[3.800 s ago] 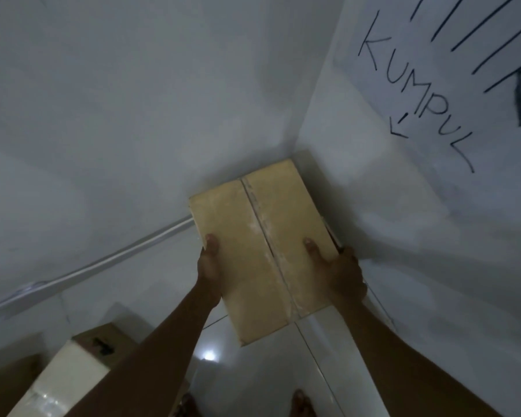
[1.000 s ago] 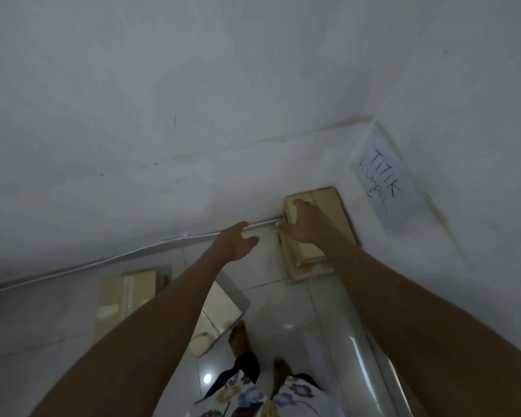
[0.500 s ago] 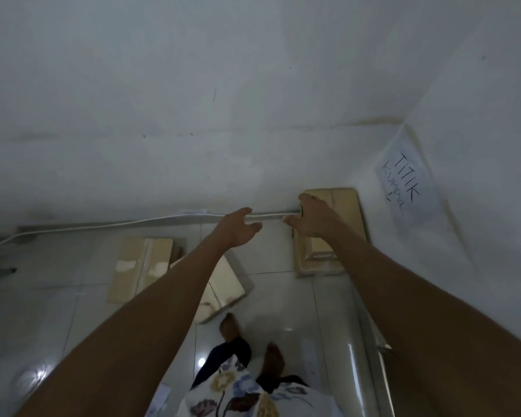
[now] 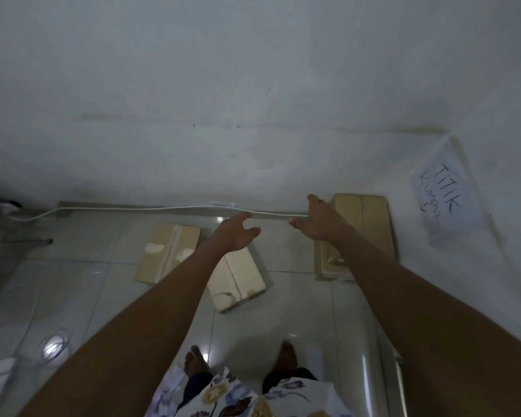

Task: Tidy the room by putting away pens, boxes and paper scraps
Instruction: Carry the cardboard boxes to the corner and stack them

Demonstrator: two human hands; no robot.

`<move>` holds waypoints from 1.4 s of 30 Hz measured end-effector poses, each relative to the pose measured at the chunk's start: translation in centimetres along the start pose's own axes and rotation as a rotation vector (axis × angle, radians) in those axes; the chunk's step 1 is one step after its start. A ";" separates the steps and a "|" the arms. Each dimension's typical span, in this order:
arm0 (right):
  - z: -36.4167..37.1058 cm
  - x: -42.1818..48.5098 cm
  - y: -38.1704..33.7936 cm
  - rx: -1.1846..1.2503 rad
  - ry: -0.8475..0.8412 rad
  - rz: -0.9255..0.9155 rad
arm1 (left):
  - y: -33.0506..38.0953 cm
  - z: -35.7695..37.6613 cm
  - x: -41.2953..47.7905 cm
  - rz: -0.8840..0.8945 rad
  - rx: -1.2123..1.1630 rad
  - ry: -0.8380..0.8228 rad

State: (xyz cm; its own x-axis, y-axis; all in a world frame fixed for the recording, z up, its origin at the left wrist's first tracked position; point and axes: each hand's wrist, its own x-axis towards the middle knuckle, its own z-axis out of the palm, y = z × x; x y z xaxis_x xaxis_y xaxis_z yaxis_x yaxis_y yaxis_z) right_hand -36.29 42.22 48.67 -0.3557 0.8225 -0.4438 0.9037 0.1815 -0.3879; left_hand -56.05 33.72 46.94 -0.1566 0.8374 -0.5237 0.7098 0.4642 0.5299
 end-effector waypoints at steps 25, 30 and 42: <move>11.3 1.0 -19.8 -0.007 -0.061 -0.012 | -20.5 -12.8 -2.8 -0.095 -0.062 0.022; 11.3 3.2 -20.4 0.004 -0.095 -0.030 | -21.2 -13.7 -1.9 -0.136 -0.076 0.004; 12.5 7.7 -23.3 0.050 -0.124 -0.083 | -22.9 -16.1 0.9 -0.188 -0.107 0.012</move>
State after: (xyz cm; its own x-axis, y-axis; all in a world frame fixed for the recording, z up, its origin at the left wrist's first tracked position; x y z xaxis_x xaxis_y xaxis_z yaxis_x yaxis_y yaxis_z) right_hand -63.06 37.61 44.16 -0.4579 0.7322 -0.5042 0.8582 0.2159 -0.4658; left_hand -83.52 28.43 45.08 -0.2884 0.7360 -0.6125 0.5899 0.6405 0.4917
